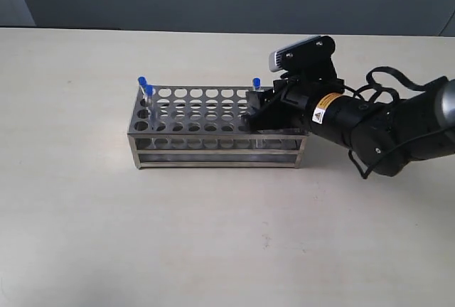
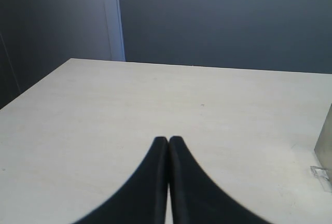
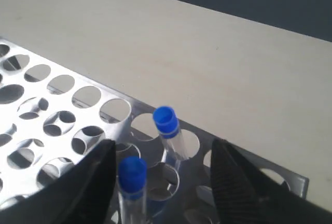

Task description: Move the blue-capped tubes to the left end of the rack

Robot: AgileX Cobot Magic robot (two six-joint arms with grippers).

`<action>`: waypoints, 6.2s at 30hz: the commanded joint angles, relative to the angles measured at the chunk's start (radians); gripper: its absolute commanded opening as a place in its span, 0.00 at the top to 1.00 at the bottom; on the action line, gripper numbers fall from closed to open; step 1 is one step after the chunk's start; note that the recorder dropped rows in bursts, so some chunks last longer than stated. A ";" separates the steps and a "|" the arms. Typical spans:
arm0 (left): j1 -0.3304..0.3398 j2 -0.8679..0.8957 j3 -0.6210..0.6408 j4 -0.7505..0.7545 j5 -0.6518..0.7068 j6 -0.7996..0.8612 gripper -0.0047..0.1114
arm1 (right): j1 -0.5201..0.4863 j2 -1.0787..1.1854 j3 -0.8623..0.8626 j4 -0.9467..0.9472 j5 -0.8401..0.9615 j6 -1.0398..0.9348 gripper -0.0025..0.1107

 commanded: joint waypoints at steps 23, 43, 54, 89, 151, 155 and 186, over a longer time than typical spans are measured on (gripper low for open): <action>-0.009 -0.004 0.003 -0.003 -0.004 0.001 0.96 | -0.004 -0.282 -0.106 -0.168 0.053 0.058 0.98; -0.009 -0.004 0.003 -0.003 -0.004 -0.001 0.96 | 0.244 0.053 -0.399 -0.398 0.042 0.268 0.98; -0.009 -0.004 0.003 -0.003 -0.004 -0.001 0.96 | 0.252 0.146 -0.465 -0.420 0.078 0.284 0.98; -0.009 -0.004 0.003 -0.003 -0.004 -0.001 0.96 | 0.176 -0.014 -0.462 -0.450 0.385 0.161 0.71; -0.009 -0.004 0.003 -0.003 -0.004 -0.001 0.96 | 0.310 -0.007 -0.325 -0.159 0.112 0.028 0.98; -0.009 -0.004 0.003 -0.003 -0.004 -0.001 0.96 | 0.321 0.004 -0.325 -0.168 0.096 0.054 0.98; -0.009 -0.004 0.003 -0.003 -0.004 -0.001 0.96 | 0.321 0.216 -0.429 -0.314 0.019 0.162 0.98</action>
